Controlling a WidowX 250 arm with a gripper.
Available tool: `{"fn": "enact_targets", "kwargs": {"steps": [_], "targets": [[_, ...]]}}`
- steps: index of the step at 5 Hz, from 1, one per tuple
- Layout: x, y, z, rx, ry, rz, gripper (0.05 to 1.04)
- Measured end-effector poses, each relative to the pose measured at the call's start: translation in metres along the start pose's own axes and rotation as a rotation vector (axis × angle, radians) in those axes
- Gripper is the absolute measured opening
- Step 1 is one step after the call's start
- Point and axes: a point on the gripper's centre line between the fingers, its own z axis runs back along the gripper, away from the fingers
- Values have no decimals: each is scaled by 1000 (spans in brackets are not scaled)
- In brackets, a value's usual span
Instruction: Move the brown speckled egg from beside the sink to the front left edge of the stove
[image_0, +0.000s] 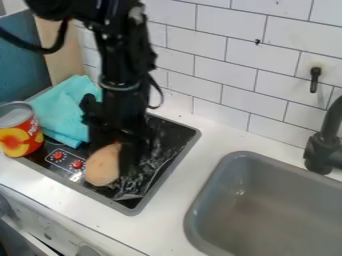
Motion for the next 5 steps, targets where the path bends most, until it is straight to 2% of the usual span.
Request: {"fn": "enact_targets", "kwargs": {"steps": [1,2,3,4,5], "targets": [[-2,24,0,16,-29,59,644],[-11,39,-9,42,-29,94,644],[-16,46,-14,44,-20,108,644],[-19,57,-29,5,13,111,644],[-11,66,-35,-18,3,118,644]]}}
